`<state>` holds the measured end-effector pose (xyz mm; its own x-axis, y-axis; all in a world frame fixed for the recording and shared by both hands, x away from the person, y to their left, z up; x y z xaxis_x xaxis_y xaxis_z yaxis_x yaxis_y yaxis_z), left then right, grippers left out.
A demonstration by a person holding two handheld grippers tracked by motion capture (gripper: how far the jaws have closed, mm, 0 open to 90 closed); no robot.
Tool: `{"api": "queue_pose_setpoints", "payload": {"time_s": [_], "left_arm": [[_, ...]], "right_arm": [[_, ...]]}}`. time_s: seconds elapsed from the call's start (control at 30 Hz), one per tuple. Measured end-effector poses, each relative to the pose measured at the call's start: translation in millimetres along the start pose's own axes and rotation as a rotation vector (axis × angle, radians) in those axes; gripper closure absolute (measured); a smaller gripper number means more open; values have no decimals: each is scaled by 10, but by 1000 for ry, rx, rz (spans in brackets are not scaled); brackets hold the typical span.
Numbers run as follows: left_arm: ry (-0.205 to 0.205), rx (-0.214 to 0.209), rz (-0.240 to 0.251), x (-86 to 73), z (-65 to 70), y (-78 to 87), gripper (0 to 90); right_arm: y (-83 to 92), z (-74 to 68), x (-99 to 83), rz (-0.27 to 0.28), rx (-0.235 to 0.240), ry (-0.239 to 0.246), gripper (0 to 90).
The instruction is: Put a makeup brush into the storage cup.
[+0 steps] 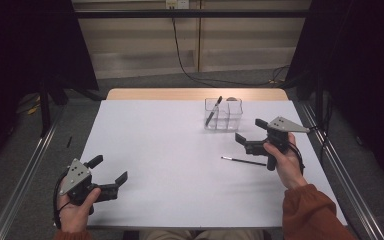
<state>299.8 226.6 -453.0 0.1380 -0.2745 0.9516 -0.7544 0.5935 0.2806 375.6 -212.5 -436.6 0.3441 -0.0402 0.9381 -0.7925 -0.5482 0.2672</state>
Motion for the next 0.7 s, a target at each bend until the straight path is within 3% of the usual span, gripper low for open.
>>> {"api": "queue_pose_setpoints", "payload": {"time_s": [0.43,0.7], "left_arm": [[-20,-4,2,8,29,-8,19],[-10,6,4,-4,-3,11,20]], "right_arm": [[321,-41,-188,-5,1,-3,16],[507,-28,-273,-6,-23,-5,0]]}}
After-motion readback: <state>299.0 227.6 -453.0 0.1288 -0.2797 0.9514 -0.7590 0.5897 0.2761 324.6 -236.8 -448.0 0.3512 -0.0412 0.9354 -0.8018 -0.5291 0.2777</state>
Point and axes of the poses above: each handheld gripper's, and its own axes: y roughly backward along the jaws, x roughly out of its top, z roughly to its right, the point moved 7 cm from there along -y, roughly forward along the jaws, and after that the axes turned 8 degrees about -y, right-handed, at the moved point
